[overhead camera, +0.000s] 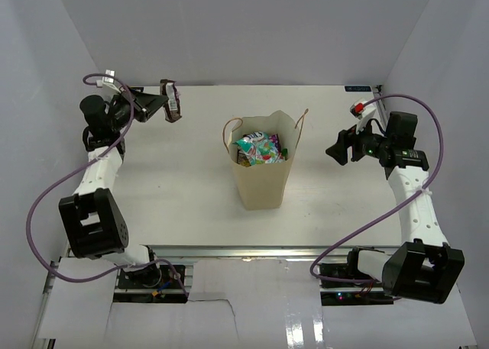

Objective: Place the snacks into the paper bag

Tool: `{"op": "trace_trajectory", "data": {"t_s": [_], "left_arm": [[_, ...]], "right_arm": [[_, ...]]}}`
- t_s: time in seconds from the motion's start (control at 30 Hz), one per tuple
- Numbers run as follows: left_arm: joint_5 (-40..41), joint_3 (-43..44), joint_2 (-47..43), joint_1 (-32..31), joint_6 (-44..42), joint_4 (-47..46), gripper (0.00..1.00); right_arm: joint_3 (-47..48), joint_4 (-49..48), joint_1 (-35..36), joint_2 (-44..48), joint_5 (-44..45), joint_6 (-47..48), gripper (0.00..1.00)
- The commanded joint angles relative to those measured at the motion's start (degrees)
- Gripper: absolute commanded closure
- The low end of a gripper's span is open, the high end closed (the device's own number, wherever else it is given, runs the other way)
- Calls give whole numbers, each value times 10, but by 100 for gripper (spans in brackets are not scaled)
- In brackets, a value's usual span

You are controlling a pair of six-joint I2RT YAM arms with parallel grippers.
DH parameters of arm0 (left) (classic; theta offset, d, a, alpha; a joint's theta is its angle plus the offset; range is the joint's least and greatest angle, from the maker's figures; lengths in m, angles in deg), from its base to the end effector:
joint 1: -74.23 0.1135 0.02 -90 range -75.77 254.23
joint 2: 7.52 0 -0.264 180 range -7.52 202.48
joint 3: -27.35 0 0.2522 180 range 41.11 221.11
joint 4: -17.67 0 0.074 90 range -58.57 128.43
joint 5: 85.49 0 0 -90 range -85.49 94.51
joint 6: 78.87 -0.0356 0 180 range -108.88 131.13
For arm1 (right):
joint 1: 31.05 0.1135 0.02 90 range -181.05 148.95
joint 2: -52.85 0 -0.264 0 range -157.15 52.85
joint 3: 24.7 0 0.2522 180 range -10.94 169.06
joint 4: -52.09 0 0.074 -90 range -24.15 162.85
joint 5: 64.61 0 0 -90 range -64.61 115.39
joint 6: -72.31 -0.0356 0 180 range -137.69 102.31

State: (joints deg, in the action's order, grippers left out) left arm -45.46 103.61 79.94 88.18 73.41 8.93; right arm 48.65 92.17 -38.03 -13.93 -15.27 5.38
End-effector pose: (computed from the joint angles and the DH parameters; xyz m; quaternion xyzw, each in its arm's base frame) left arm 0.3487 0.0585 0.3241 -0.1741 0.6953 -0.5350 0.4472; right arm 0.2516 -0.0074 0.3292 -0.2784 0.7949 0.1806 0.5079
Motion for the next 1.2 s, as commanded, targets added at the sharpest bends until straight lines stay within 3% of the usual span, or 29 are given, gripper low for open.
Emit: {"op": "trace_trajectory", "data": {"t_s": [0.0,0.17,0.3,0.6,0.97,1.03,1.07,1.17], "left_arm": [[-100,31,-69,-35,-1,-81,100],[-93,109,-78,-148,-11,-82,100],[-74,161,-70,-197,-19,-81,100],[-41,191,-28,-308,-45,-55,100],[23,250,36,-407,-186,125,99],[56,274,46,-422,-219,210,89],[71,285,51,-428,-244,227,76],[85,313,68,-443,-262,277,54]], "right_arm": [[-4,-29,-3,18,-17,6,26],[0,-29,-3,21,-17,4,26],[-1,-29,-3,29,-15,4,26],[-11,-27,-3,43,-9,4,26],[-17,-22,-3,48,0,6,26],[-17,-22,-3,48,1,6,26],[-17,-21,-3,49,2,6,26],[-15,-20,-3,47,5,7,26]]}}
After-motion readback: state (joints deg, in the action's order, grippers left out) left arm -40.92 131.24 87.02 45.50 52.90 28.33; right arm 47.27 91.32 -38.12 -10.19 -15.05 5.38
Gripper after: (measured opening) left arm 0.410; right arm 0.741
